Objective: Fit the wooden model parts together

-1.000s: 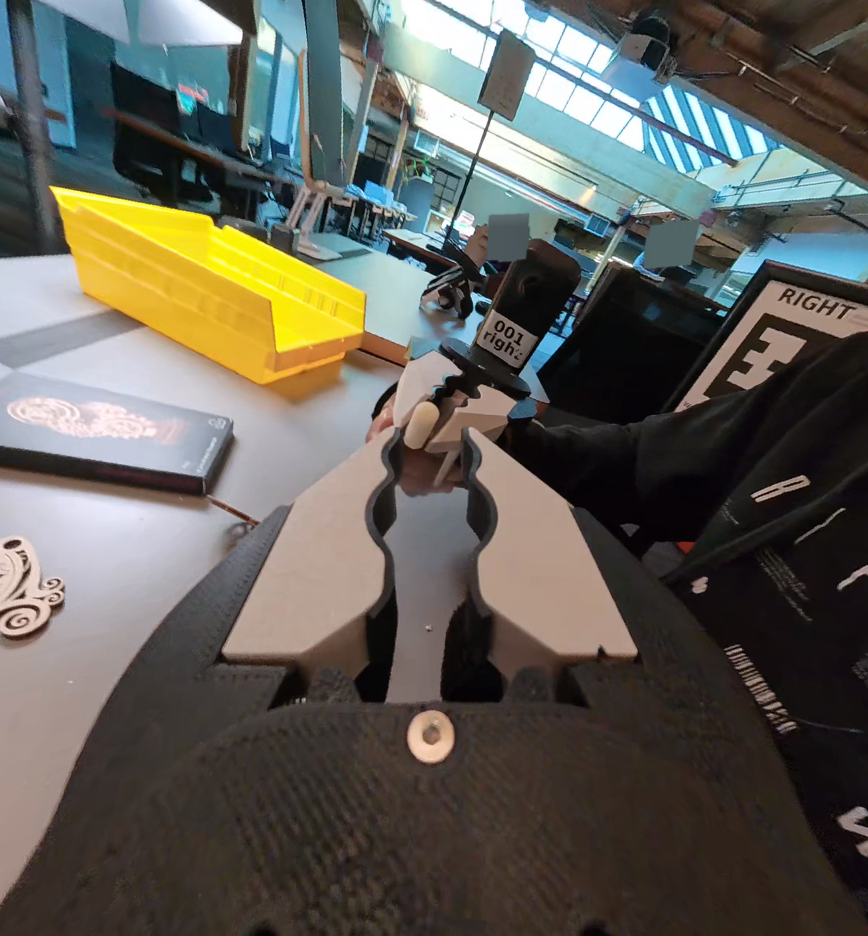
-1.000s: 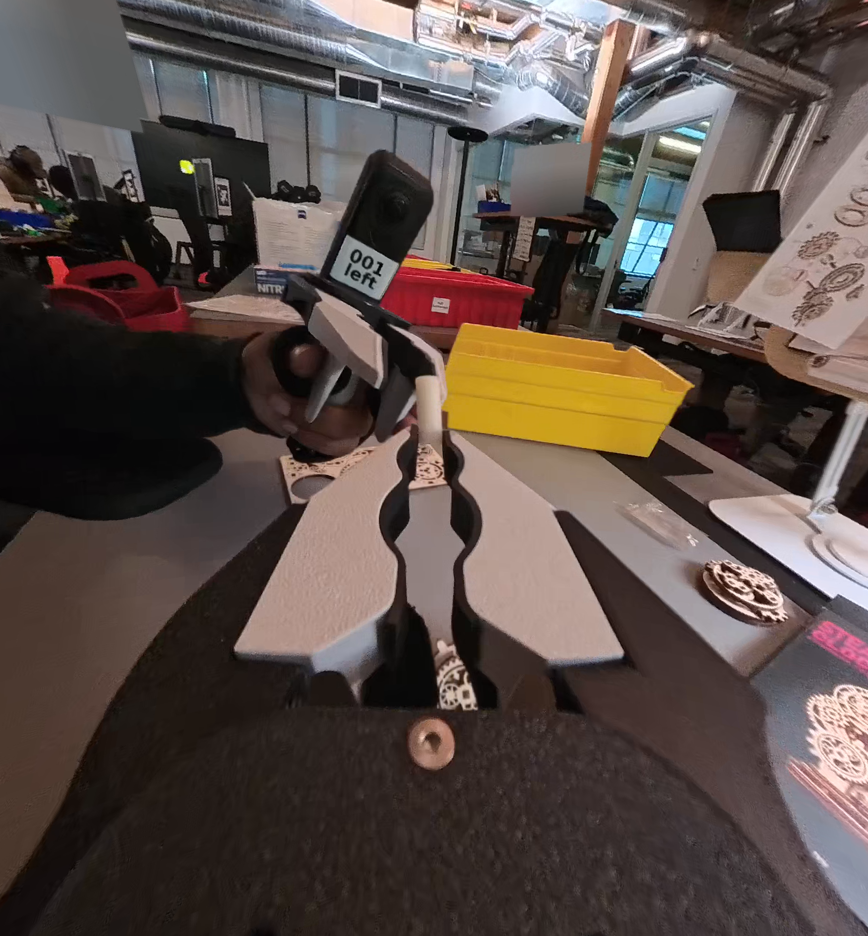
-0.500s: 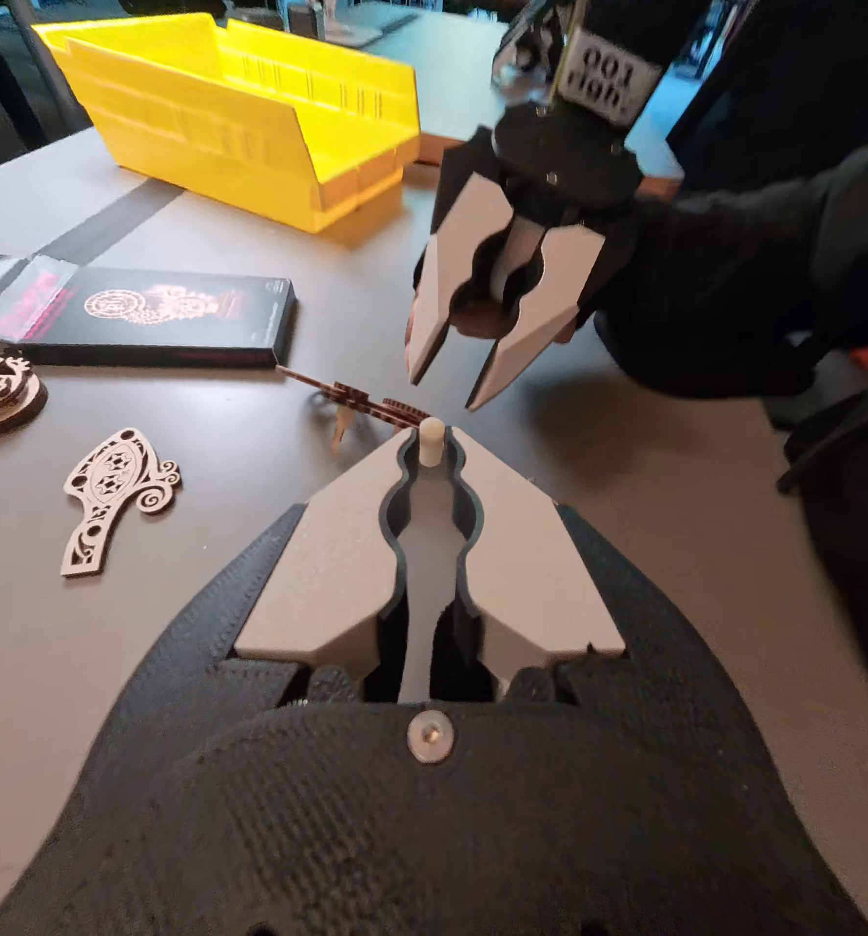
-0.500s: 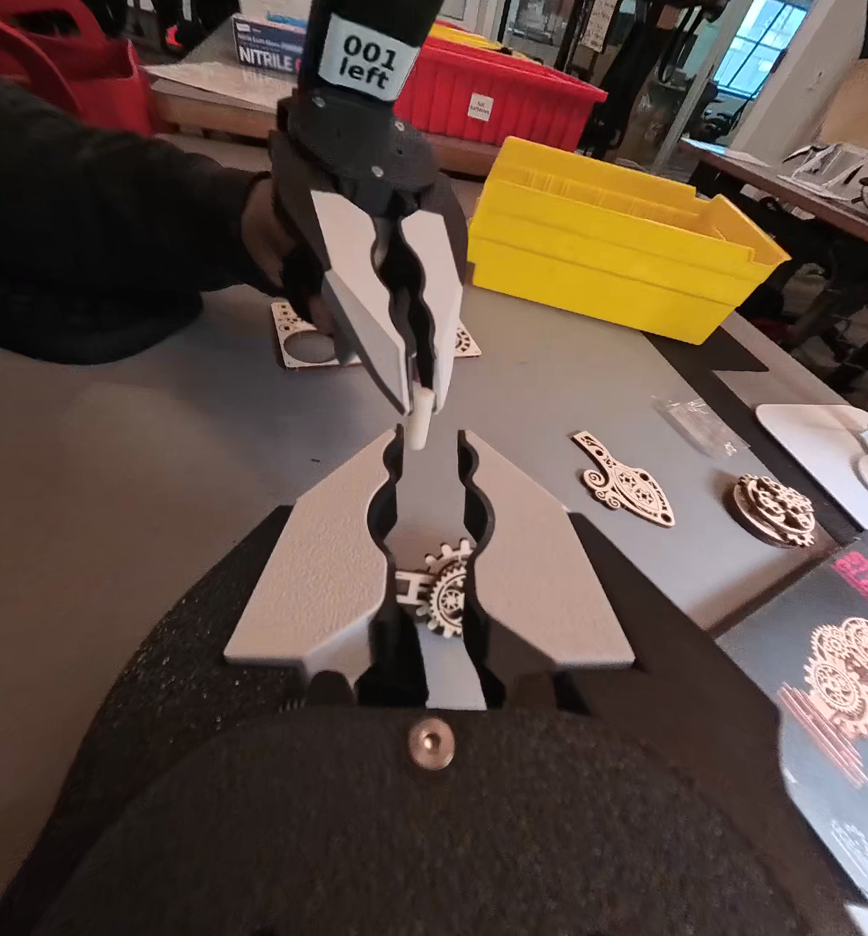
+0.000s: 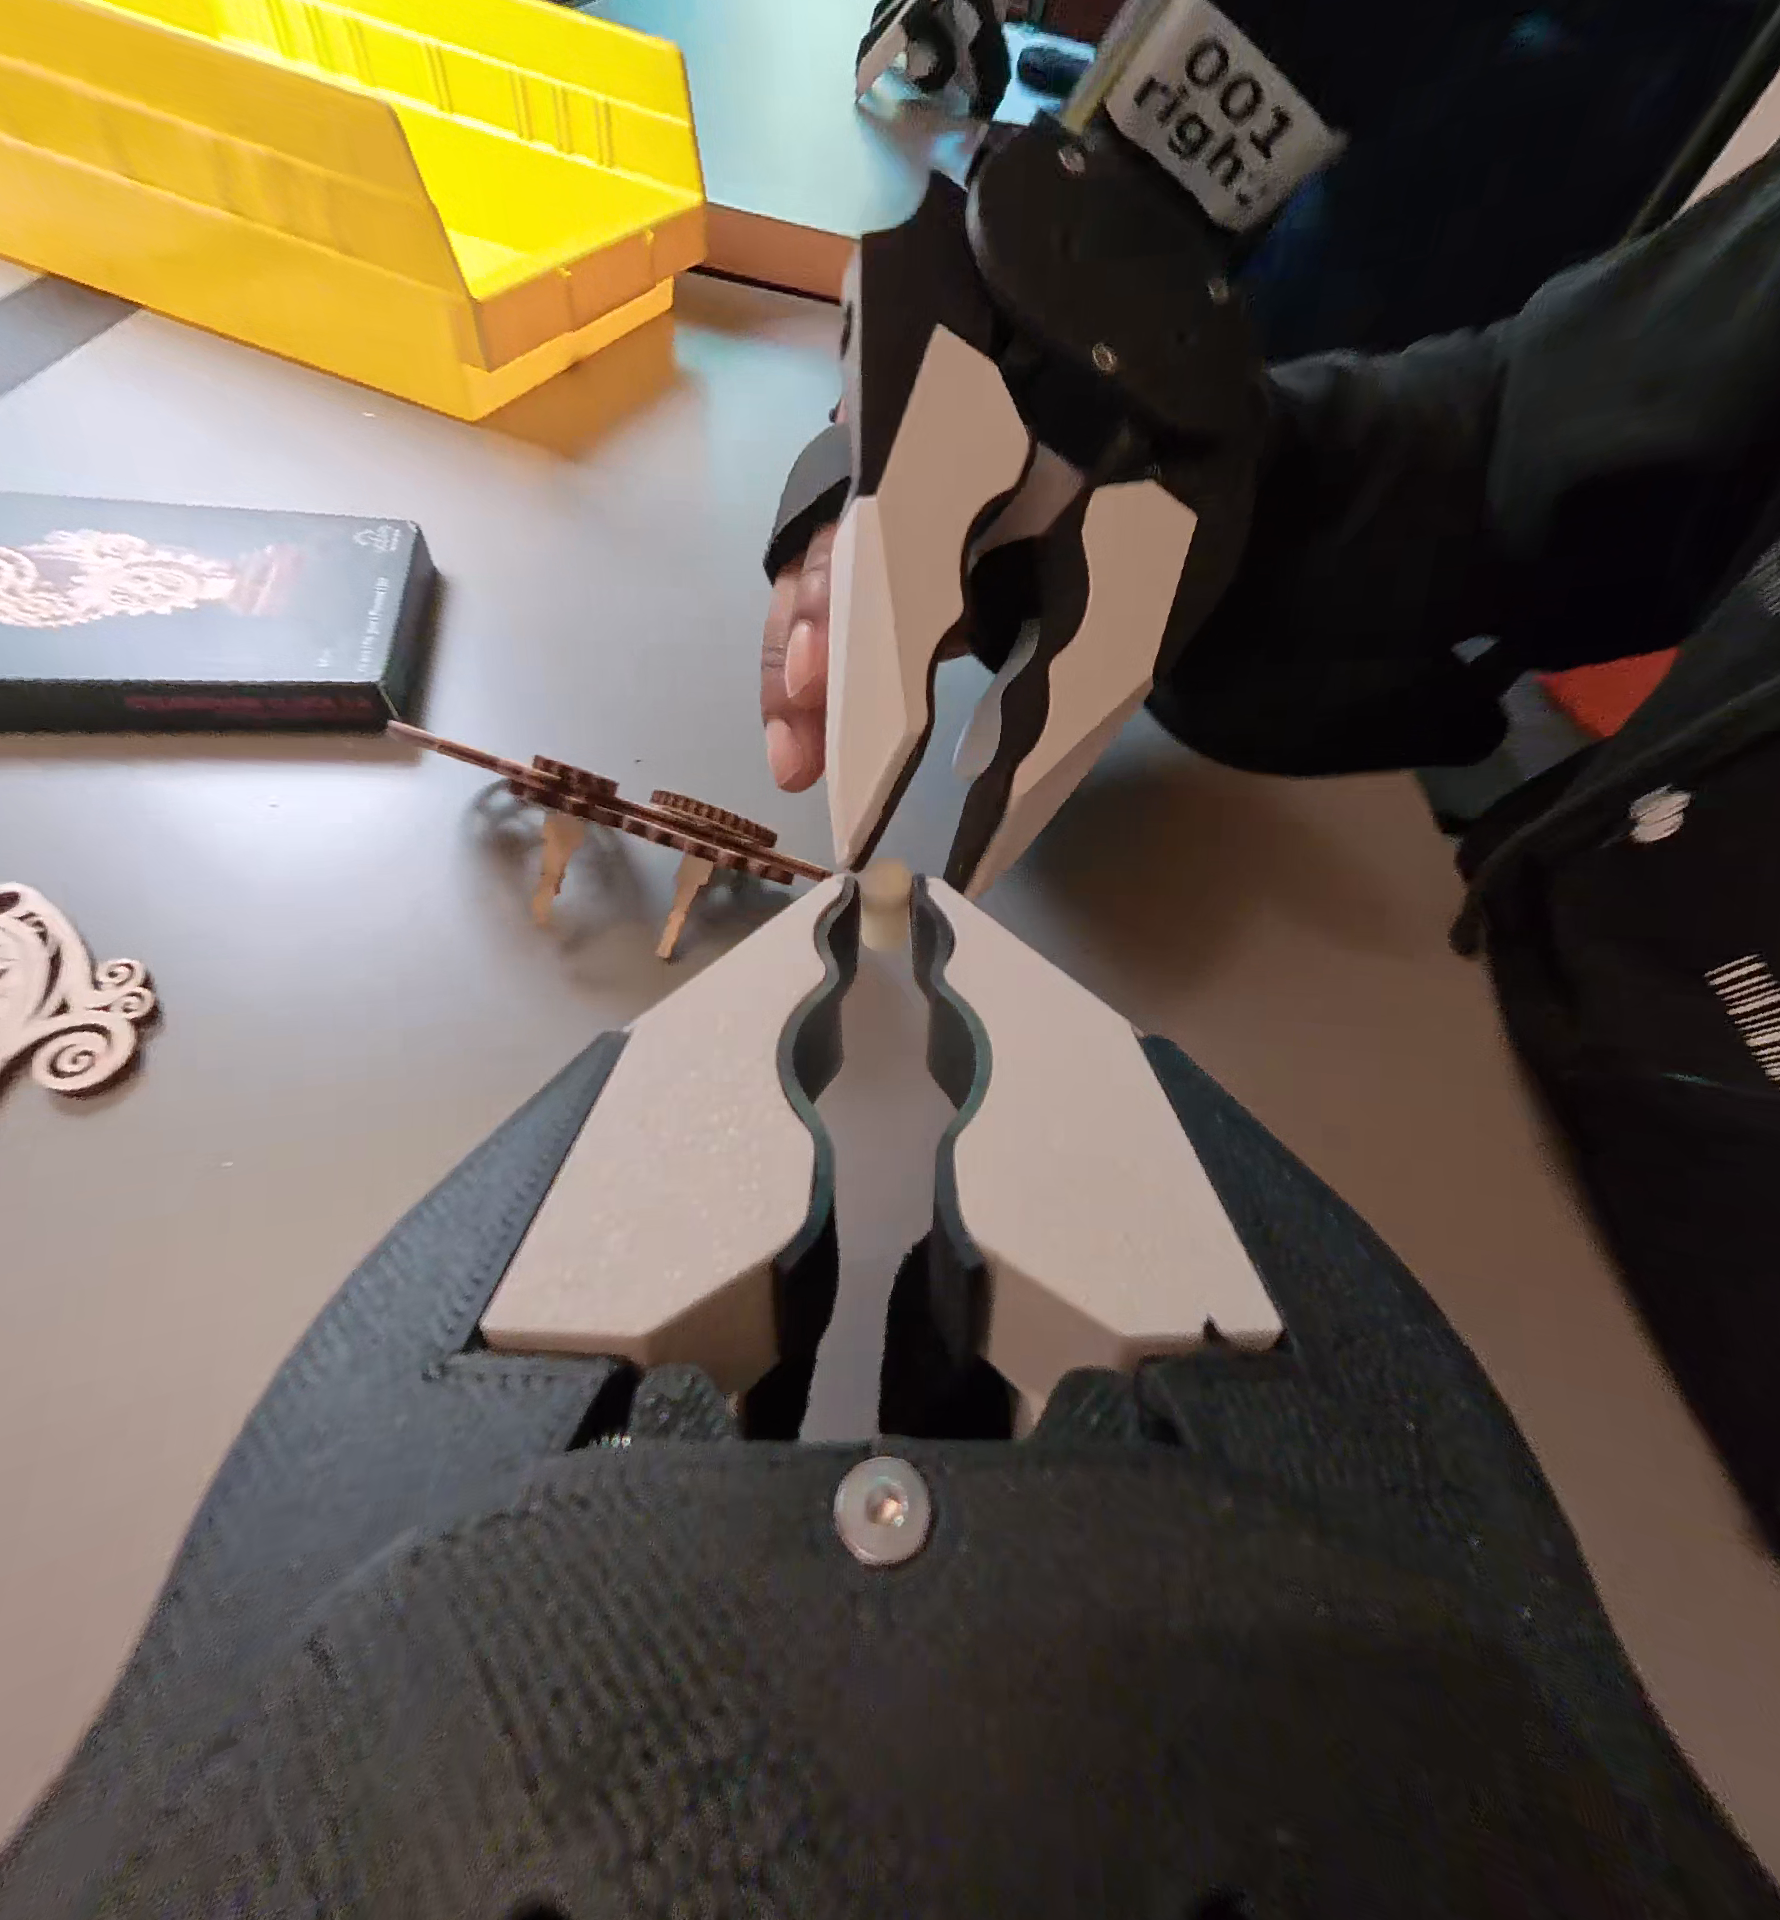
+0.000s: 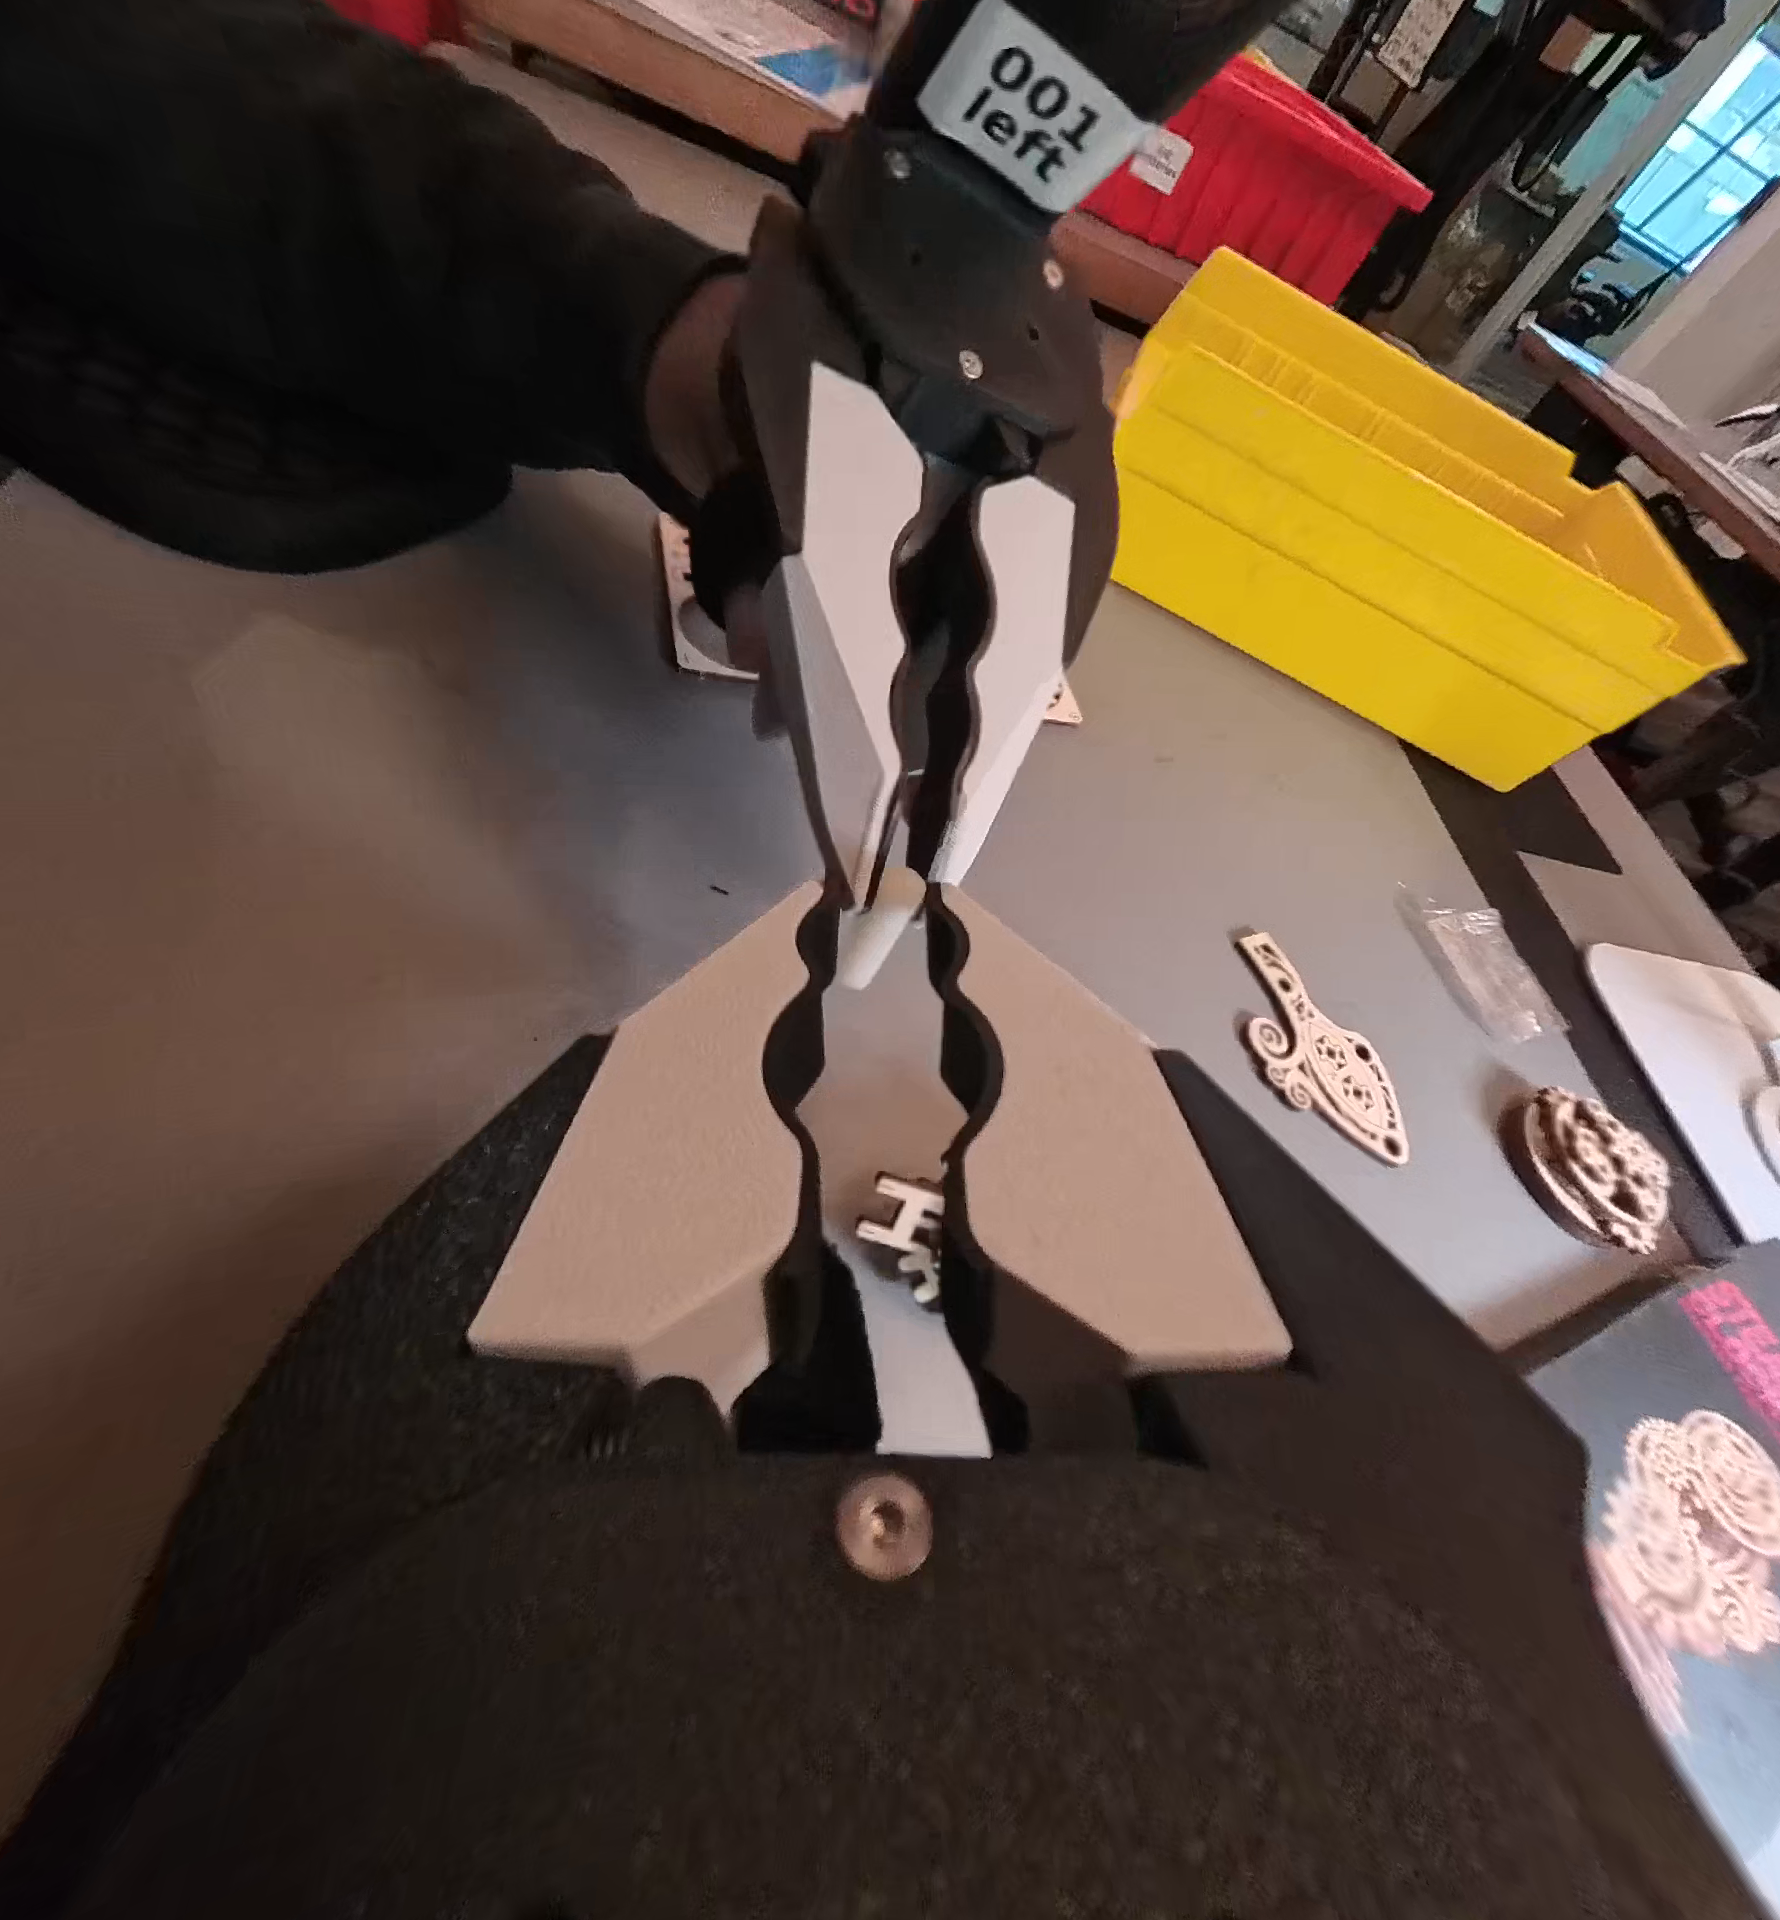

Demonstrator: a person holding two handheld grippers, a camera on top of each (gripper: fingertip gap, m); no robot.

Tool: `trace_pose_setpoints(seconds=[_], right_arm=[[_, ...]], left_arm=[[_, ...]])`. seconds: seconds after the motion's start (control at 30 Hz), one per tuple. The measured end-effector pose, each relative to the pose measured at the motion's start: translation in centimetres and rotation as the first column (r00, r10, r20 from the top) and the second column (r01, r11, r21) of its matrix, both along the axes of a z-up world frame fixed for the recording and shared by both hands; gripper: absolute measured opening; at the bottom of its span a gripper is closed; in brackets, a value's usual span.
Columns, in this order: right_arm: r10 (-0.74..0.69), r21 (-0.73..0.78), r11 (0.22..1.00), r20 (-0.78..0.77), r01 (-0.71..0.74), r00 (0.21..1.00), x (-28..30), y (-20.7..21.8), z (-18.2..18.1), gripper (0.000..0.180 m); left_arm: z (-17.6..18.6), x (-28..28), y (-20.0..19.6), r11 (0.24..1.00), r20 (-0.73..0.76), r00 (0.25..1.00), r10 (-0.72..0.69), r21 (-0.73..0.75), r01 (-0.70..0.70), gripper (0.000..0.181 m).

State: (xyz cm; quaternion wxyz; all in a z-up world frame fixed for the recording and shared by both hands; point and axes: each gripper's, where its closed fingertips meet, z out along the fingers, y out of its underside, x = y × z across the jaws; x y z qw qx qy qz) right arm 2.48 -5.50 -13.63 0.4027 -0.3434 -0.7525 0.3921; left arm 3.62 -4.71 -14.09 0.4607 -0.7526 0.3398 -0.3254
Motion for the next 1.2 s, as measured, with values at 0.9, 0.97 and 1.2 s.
trace_pose_setpoints(seconds=[0.9, 0.97, 1.2], right_arm=[[0.042, 0.157, 0.987, -0.121, -0.022, 0.992, -0.6, -1.4, 0.8, 0.019], [0.047, 0.147, 0.989, -0.101, -0.032, 0.994, -0.4, -1.4, 0.5, 0.017], [0.071, 0.073, 0.995, -0.059, -0.067, 0.996, -0.2, -1.6, 0.3, 0.014]], left_arm=[[1.0, 0.4, -1.5, 0.952, 0.38, 0.921, -0.092, -0.238, 0.193, 0.008], [0.8, 0.2, -1.4, 0.951, 0.374, 0.923, -0.086, -0.245, 0.187, 0.008], [0.7, 0.2, -1.7, 0.945, 0.369, 0.924, -0.099, -0.257, 0.204, 0.008]])
